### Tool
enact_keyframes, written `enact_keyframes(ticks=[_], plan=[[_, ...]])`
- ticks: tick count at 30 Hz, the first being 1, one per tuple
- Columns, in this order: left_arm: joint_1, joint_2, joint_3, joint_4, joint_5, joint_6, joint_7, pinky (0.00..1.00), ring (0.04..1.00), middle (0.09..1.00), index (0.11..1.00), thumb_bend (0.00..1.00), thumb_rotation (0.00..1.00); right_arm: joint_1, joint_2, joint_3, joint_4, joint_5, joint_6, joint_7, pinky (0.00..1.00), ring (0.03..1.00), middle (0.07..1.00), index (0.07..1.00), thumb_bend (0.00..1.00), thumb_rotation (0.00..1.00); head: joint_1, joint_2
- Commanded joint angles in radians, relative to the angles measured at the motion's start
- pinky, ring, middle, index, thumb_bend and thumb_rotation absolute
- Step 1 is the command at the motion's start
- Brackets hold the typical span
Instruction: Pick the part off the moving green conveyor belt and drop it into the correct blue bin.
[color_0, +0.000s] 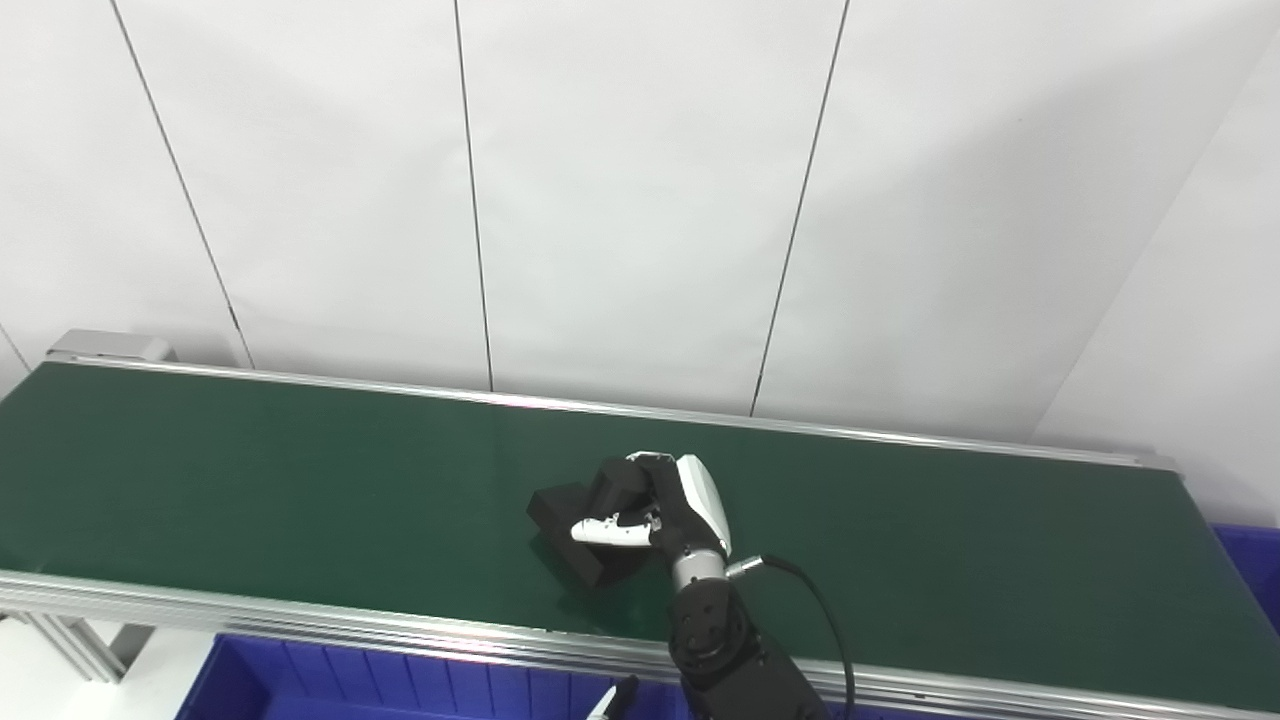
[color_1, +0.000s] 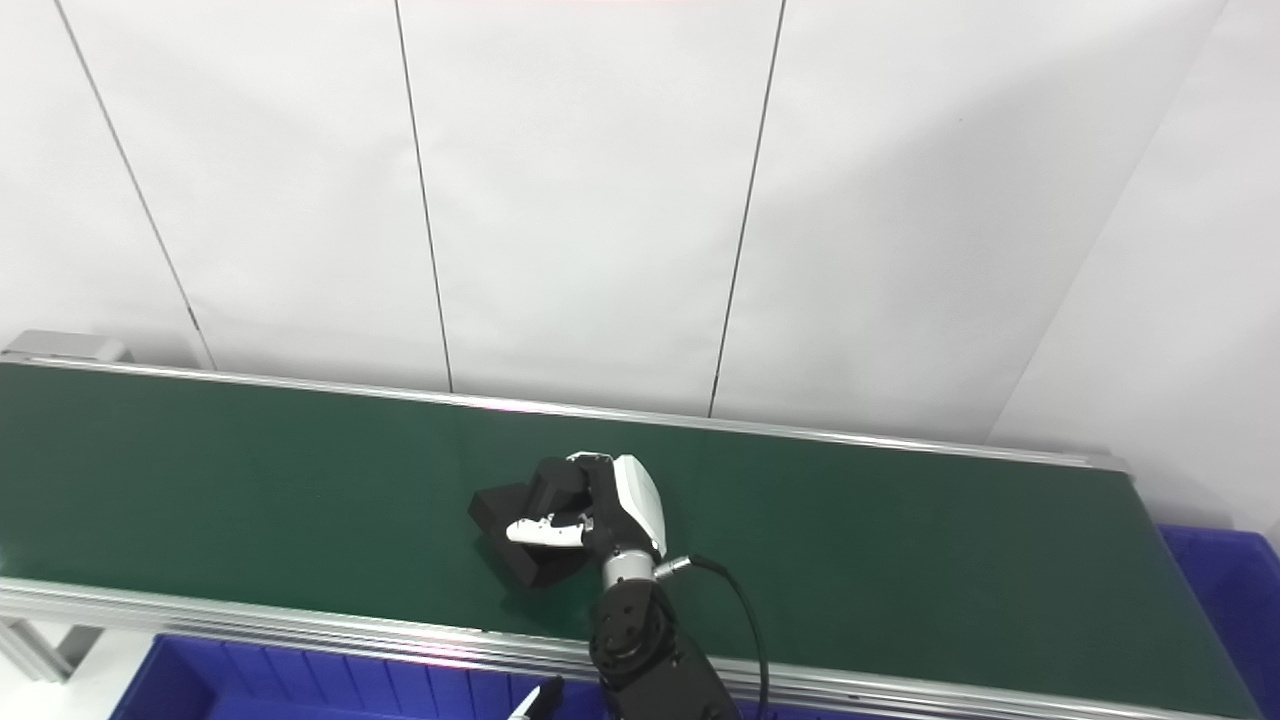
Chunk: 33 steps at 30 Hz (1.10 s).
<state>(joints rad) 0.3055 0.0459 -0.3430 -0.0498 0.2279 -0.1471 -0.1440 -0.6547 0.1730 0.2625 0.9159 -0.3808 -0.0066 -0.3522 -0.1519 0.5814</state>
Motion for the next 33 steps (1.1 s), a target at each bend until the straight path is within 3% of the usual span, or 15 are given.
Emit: enact_keyframes(ticks=[1, 4, 6, 9, 17, 19, 26, 31, 33], plan=[[-0.012, 0.0, 0.002, -0.018, -0.009, -0.01, -0.004, 1.0, 1.0, 1.0, 1.0, 0.87, 0.9, -0.002, 0.012, -0.002, -0.02, -0.004, -0.041, -0.024, 0.41, 0.468, 0.522, 0.476, 0.52, 0.0, -0.002, 0.004], [-0.016, 0.004, 0.003, -0.015, -0.019, -0.012, -0.007, 1.0, 1.0, 1.0, 1.0, 0.86, 0.9, 0.028, -0.001, -0.003, -0.068, -0.007, -0.047, -0.043, 0.47, 0.466, 0.522, 0.477, 0.52, 0.0, -0.004, 0.006], [-0.017, 0.002, 0.006, -0.015, -0.021, -0.006, -0.005, 1.0, 1.0, 1.0, 1.0, 0.86, 0.9, 0.068, -0.009, -0.017, -0.138, 0.006, -0.055, -0.044, 0.43, 0.452, 0.529, 0.481, 0.51, 0.0, -0.007, 0.01], [-0.021, 0.002, 0.008, -0.018, -0.024, 0.004, -0.008, 1.0, 1.0, 1.0, 1.0, 0.86, 0.9, 0.144, -0.036, -0.026, -0.291, 0.009, -0.045, -0.021, 0.38, 0.441, 0.54, 0.483, 0.51, 0.0, -0.011, 0.026], [-0.03, 0.009, 0.017, -0.04, -0.033, 0.024, -0.018, 1.0, 1.0, 1.0, 1.0, 0.84, 0.9, 0.347, -0.104, -0.073, -0.731, 0.038, 0.051, 0.081, 0.37, 0.435, 0.527, 0.484, 0.51, 0.0, -0.005, 0.074], [-0.031, 0.009, 0.021, -0.046, -0.033, 0.029, -0.018, 1.0, 1.0, 1.0, 1.0, 0.83, 0.9, 0.395, -0.123, -0.085, -0.831, 0.05, 0.081, 0.118, 0.46, 0.47, 0.53, 0.461, 0.51, 0.0, -0.002, 0.084], [-0.027, 0.005, 0.032, -0.092, -0.031, 0.066, -0.019, 1.0, 1.0, 1.0, 1.0, 0.79, 0.88, 0.525, -0.2, -0.125, -1.041, 0.071, 0.117, 0.212, 0.42, 0.463, 0.536, 0.458, 0.51, 0.0, 0.002, 0.133], [-0.024, 0.0, 0.034, -0.145, -0.028, 0.123, -0.022, 1.0, 1.0, 1.0, 1.0, 0.76, 0.87, 0.607, -0.275, -0.145, -1.13, 0.057, 0.118, 0.262, 0.42, 0.46, 0.533, 0.459, 0.51, 0.0, 0.008, 0.171], [-0.022, -0.003, 0.033, -0.164, -0.024, 0.149, -0.021, 1.0, 1.0, 1.0, 0.999, 0.76, 0.87, 0.628, -0.296, -0.15, -1.148, 0.06, 0.124, 0.282, 0.37, 0.436, 0.54, 0.468, 0.51, 0.0, 0.008, 0.173]])
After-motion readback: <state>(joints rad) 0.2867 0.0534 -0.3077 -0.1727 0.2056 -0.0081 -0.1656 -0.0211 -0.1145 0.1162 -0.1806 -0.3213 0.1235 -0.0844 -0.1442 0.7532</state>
